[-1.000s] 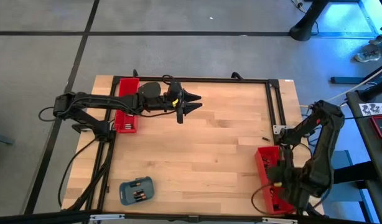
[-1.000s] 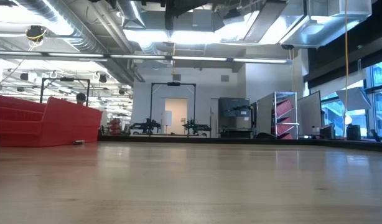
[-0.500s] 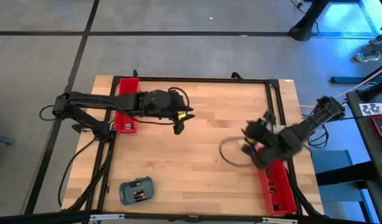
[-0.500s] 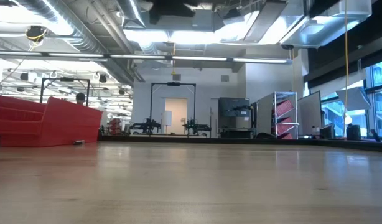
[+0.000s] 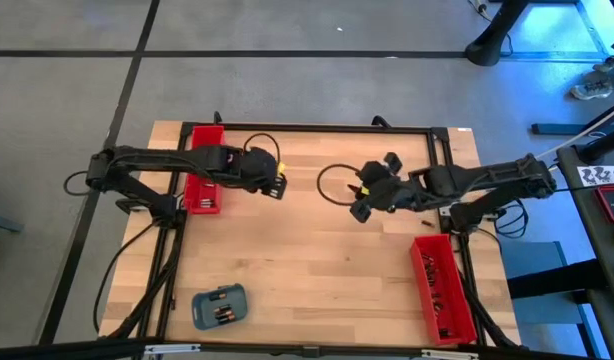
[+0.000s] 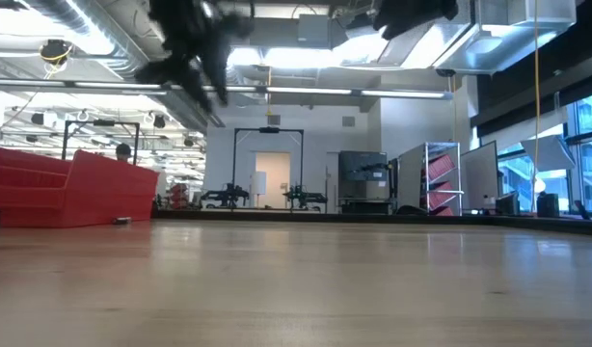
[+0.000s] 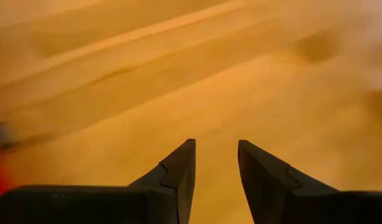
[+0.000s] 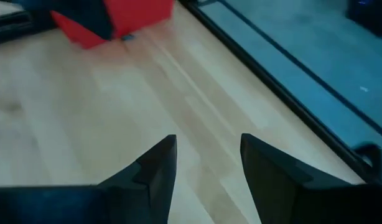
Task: Sort batteries
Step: Put the small black battery into the bottom red bin
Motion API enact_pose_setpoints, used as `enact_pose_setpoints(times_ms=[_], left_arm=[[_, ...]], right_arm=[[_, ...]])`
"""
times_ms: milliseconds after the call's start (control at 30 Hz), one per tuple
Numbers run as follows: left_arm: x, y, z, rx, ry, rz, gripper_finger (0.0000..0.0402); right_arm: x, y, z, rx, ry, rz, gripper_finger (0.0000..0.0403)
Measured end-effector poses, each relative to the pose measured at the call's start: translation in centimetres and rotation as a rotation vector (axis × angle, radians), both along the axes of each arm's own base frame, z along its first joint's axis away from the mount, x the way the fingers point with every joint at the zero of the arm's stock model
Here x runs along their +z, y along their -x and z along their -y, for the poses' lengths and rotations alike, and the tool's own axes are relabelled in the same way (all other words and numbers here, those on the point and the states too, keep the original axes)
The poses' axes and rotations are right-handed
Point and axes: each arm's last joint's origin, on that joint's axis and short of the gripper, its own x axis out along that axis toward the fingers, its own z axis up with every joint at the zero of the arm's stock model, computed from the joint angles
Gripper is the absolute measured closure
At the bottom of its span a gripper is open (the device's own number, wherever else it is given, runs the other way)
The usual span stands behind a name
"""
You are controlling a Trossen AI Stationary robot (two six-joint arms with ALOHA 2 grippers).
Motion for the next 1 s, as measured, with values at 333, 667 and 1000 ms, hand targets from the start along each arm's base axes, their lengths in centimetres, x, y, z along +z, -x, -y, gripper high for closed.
enact_pose_setpoints(times_ms=[333,667,1000], left_arm=[[-6.5,1.1,-6.2,0.043,0.158,-0.528,0.0286],[-10.0,1.6,-8.1,-0.113,0.205,-0.84,0.0286],[-12.8,5.0,-8.6,-0.083,0.262,-0.999,0.0286]], right_arm=[[0.1,-0.3,0.3,0.032,-0.025,0.011,0.0223],[0.1,-0.3,0.2,0.046,-0.048,0.01,0.0223],[0.1,-0.3,0.2,0.046,-0.05,0.01,0.0223]])
